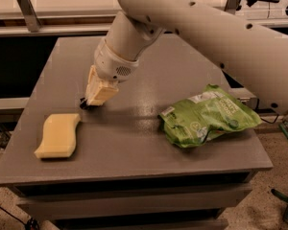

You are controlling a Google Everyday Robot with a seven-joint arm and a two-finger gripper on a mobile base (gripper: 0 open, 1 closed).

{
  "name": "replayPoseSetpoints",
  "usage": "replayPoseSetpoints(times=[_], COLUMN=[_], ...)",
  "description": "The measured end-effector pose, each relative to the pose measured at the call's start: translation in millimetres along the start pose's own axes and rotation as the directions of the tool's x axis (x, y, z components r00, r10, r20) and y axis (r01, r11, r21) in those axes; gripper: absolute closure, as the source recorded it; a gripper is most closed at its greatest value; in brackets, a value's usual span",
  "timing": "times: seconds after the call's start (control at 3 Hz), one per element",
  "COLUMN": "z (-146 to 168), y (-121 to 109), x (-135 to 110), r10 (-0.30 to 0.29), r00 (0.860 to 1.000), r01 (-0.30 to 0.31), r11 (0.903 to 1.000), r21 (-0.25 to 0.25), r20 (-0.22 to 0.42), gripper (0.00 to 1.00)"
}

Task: Move rxbar chocolate near sponge

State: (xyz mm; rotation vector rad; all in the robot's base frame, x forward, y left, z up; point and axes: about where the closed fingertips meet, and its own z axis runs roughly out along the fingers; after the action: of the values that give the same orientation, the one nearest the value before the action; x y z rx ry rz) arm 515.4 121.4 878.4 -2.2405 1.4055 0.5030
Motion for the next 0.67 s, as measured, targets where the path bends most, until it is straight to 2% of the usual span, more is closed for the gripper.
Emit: replayPoseSetpoints(times=[0.33, 0.67], z=[1.1, 2.1], y=[1.2, 1.6], x=[-0.3, -1.1], r10=[0.000, -0.002], r00=[1.000, 1.000], r01=[0.000, 0.002], r11=[1.0000, 1.0000], r21=[-0.003, -0.005], r20=[0.001, 0.001], gripper=[0.13, 0.00])
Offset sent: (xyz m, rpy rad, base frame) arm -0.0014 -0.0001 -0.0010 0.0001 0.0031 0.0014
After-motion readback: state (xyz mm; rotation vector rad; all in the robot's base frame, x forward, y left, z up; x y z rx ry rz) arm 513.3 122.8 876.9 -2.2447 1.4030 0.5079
